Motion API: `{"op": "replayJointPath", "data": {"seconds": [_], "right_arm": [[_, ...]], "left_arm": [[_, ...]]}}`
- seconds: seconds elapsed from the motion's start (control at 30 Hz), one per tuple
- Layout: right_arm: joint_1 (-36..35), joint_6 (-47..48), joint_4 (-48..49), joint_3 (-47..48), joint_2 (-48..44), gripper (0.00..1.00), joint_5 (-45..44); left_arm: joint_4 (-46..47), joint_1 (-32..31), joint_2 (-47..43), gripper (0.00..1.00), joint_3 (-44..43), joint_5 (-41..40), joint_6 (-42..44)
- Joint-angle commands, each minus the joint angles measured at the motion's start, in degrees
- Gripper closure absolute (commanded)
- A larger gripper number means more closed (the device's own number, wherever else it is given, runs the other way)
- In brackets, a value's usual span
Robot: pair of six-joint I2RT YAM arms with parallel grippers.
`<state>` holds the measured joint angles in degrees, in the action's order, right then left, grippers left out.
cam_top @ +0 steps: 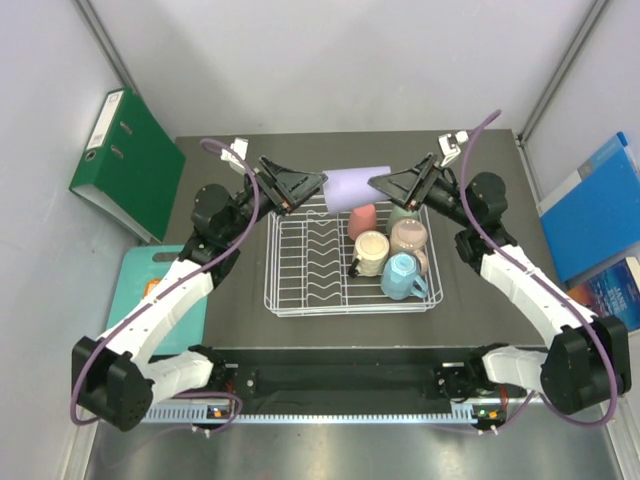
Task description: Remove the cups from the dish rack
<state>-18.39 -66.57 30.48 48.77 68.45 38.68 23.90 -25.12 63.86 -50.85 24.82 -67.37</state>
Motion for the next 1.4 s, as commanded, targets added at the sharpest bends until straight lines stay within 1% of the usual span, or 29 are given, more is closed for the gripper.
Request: {"op": "replayJointPath", "data": {"seconds": [0.0, 0.13, 0.23, 0.27, 0.3, 0.37, 0.4, 0.47, 0.53, 0.6, 0.63, 0.67, 0.7, 0.73, 0.77, 0.8, 0.83, 0.87, 0.9, 0.93, 0.97, 1.0, 1.03, 1.1, 1.13, 1.2, 1.23, 1.33, 1.37], "right_arm": [[-2.96, 2.14, 2.92, 4.3, 1.69, 1.0, 0.08], [-5.86, 3.11, 2.13, 6.51, 4.15, 1.0, 0.08], [-7.18, 3.37, 2.3, 7.21, 5.29, 1.0, 0.17], [-7.36, 3.46, 2.22, 7.21, 5.47, 1.0, 0.17], [-7.45, 3.63, 2.22, 7.13, 5.38, 1.0, 0.08], [-7.45, 4.16, 1.16, 7.04, 5.04, 1.0, 0.0], [-7.45, 4.95, 0.64, 7.21, 4.86, 1.0, -0.18], [-7.36, 6.0, -1.21, 7.74, 4.42, 1.0, -0.88], [-7.19, 7.23, -2.87, 8.18, 3.89, 1.0, -1.23], [-7.27, 9.07, -4.54, 9.58, 3.54, 0.99, -1.32], [-7.27, 9.87, -7.6, 10.19, 3.28, 0.89, -1.76], [-7.18, 11.09, -9.98, 11.94, 3.1, 0.57, -2.63], [-7.18, 13.98, -12.44, 12.92, 2.4, 0.44, -3.51], [-6.92, 15.66, -17.86, 13.88, 1.96, 0.08, -6.04], [-6.83, 17.42, -21.22, 16.5, 1.61, 0.0, -7.98], [-6.48, 21.52, -24.64, 17.92, 0.73, 0.01, -10.09], [-5.26, 23.39, -30.25, 19.24, 0.38, 0.0, -14.72], [-4.38, 24.89, -33.35, 21.34, -0.15, 0.0, -16.6], [-3.33, 27.95, -35.55, 22.49, -0.41, 0.0, -18.27], [-3.06, 29.55, -40.62, 23.64, -0.42, 0.0, -23.51], [-3.23, 32.17, -43.28, 26.17, -0.33, 0.0, -26.43], [-3.23, 32.81, -45.05, 27.07, -0.16, 0.0, -28.63], [-3.32, 33.08, -48.03, 27.6, -0.07, 0.0, -32.75], [-3.49, 33.87, -51.03, 28.57, 0.63, 0.01, -37.34], [-3.84, 34.57, -54.7, 29.09, 0.99, 0.0, -42.32], [-6.37, 37.02, -59.28, 32.07, 2.47, 0.0, -49.71], [-7.35, 38.17, -62.96, 33.04, 3.09, 0.0, -57.06], [-11.04, 41.6, -69.03, 36.3, 5.12, 0.0, -71.39], [-11.83, 41.95, -69.85, 36.83, 5.38, 0.0, -74.24]], "left_arm": [[8.26, -0.89, 2.94, 0.07, -1.53, 4.62, -3.64], [9.76, -2.12, 3.99, 0.07, -1.71, 4.89, -3.82], [9.94, -2.47, 4.44, 0.16, -1.8, 5.06, -3.64], [9.94, -2.56, 4.52, 0.21, -1.62, 5.33, -3.55], [9.94, -2.47, 4.61, 0.36, -1.71, 5.68, -3.47], [9.41, -2.47, 4.7, 0.49, -1.71, 6.21, -2.94], [8.97, -2.47, 4.53, 0.62, -1.62, 6.21, -2.68], [8.62, -2.56, 4.26, 0.77, -1.18, 6.12, -2.33], [6.53, -2.47, 4.0, 1.0, -1.18, 5.6, -1.53], [5.46, -2.39, 3.47, 1.0, -1.27, 4.54, -0.57], [4.06, -2.47, 3.38, 1.0, -1.53, 4.28, -0.13], [1.87, -2.39, 3.03, 1.0, -2.05, 3.14, 0.66], [-0.93, -2.21, 2.94, 1.0, -3.1, 2.17, 3.19], [-4.27, -2.04, 2.94, 1.0, -6.33, 1.03, 5.04], [-14.39, -1.95, 3.64, 1.0, -9.06, -0.28, 7.41], [-20.33, -1.08, 4.52, 1.0, -12.48, -3.78, 13.0], [-27.61, -0.72, 5.48, 1.0, -20.0, -6.6, 15.75], [-36.38, -0.37, 7.84, 1.0, -23.56, -8.8, 18.13], [-40.56, 0.33, 9.08, 1.0, -26.99, -13.17, 22.42], [-44.34, 0.51, 10.4, 1.0, -33.72, -16.26, 24.29], [-48.03, 0.52, 13.72, 1.0, -37.18, -19.43, 25.7], [-56.34, 0.86, 15.75, 1.0, -40.61, -22.94, 27.98], [-60.33, 1.04, 20.3, 1.0, -47.34, -29.59, 28.69], [-72.43, 1.91, 25.33, 1.0, -53.71, -35.08, 30.36], [-76.51, 2.36, 30.05, 1.0, -58.96, -39.89, 30.63], [-82.93, 4.11, 33.77, 1.0, -62.08, -42.83, 31.68], [-84.01, 4.73, 35.97, 1.0, -62.7, -45.62, 32.13], [-85.07, 7.98, 38.61, 1.0, -60.96, -47.84, 32.92], [-84.9, 8.86, 39.06, 1.0, -60.34, -48.02, 33.01]]}}
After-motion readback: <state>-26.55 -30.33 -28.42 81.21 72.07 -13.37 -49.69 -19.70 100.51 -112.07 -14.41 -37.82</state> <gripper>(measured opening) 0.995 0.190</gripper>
